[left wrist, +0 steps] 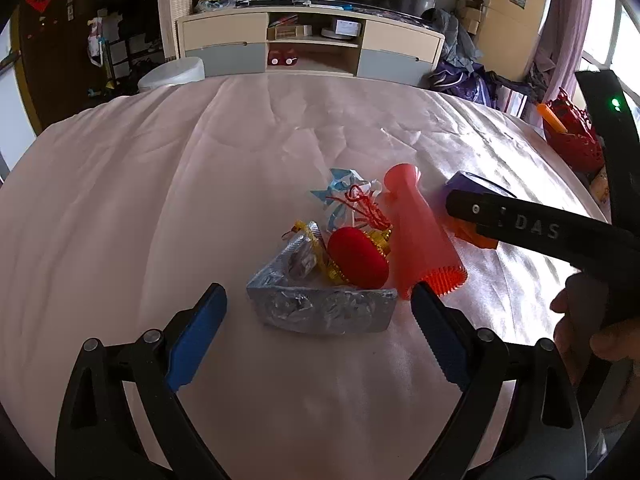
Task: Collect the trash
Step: 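Grasp the foil blister pack with the left tool while the right grasps the purple bowl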
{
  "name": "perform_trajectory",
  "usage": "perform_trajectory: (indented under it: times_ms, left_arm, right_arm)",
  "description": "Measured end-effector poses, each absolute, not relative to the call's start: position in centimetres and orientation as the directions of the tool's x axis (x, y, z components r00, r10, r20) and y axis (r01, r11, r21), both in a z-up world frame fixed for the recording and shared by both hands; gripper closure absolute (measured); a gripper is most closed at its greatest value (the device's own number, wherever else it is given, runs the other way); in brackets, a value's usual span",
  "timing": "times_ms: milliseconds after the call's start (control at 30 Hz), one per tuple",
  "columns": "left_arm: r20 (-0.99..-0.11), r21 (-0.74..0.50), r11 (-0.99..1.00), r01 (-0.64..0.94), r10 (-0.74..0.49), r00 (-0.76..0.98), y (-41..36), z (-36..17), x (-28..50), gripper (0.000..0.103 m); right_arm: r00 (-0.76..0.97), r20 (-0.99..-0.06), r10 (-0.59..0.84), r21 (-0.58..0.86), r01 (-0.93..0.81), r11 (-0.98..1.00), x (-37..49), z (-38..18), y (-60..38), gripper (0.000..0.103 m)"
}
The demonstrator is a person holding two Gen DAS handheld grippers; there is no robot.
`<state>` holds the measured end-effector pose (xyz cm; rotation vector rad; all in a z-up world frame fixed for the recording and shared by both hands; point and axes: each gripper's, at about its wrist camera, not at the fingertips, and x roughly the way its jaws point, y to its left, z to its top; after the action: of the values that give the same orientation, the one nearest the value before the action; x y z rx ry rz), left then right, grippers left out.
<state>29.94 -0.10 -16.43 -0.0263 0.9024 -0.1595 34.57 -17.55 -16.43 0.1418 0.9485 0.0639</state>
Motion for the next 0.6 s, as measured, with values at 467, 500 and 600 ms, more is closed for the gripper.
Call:
perform_trajectory:
  times_ms: [467, 500, 600]
  left_arm:
    - [-0.779, -0.103, 0.983, 0.149, -0.173, 0.603, 0.1, -16.2, 30.3, 0.042]
    - [-0.777, -0.105, 0.983, 0.149, -0.175, 0.605, 0.1, -16.0, 30.2, 0.042]
    - [-0.77, -0.1, 0.983, 0.152, -0.173, 0.614, 0.3, -15.3, 29.6, 0.042]
  right_arm:
    - [0.594, -0.795, 0.122, 0.13, -0.03, 0.991, 35.0, -16.3, -16.9, 0.024]
    - [0.599, -0.791, 0.123, 0.131, -0.03, 0.991, 34.8, -16.1, -17.0, 0.024]
    - [0.61, -0.783, 0.123, 0.132, -0.029, 0.991, 34.4, -15.3, -17.2, 0.024]
